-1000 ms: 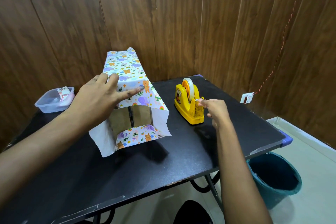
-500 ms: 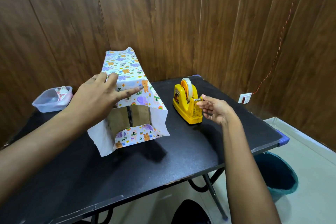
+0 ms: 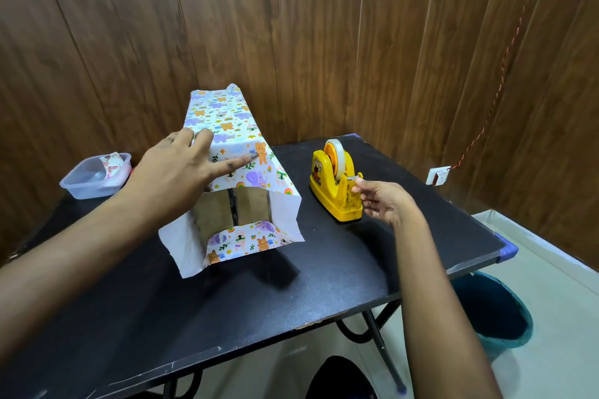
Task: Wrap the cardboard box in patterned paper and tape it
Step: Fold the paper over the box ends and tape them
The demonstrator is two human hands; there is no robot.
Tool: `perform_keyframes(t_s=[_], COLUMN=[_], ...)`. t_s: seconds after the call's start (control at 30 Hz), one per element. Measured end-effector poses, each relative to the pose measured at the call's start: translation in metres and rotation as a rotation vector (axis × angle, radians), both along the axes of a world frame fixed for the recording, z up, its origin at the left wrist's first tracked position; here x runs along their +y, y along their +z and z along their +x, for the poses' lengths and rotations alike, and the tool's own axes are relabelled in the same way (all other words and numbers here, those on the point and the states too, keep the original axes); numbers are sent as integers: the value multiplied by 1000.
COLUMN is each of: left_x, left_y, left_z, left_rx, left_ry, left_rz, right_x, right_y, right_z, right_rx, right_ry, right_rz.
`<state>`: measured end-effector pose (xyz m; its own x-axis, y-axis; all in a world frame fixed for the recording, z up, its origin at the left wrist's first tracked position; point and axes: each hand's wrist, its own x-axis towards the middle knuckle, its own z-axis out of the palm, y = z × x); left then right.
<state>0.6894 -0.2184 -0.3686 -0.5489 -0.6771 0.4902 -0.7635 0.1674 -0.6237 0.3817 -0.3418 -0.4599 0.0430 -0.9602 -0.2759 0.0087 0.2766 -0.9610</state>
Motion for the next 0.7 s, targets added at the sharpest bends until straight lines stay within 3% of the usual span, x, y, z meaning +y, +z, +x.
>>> perform_keyframes(t_s=[0.17, 0.4, 0.7], left_x=[0, 0, 1], left_y=[0, -1, 0], left_z=[0, 0, 0], left_rx=[3, 8, 4], left_ry=[-2, -10, -15], left_rz=[0, -2, -6], right_x=[-2, -3, 2], right_y=[2, -6, -6], right_z=[4, 3, -1], right_rx=[92, -90, -143], right_ry=[-50, 2, 35], right_rz=[-65, -11, -73])
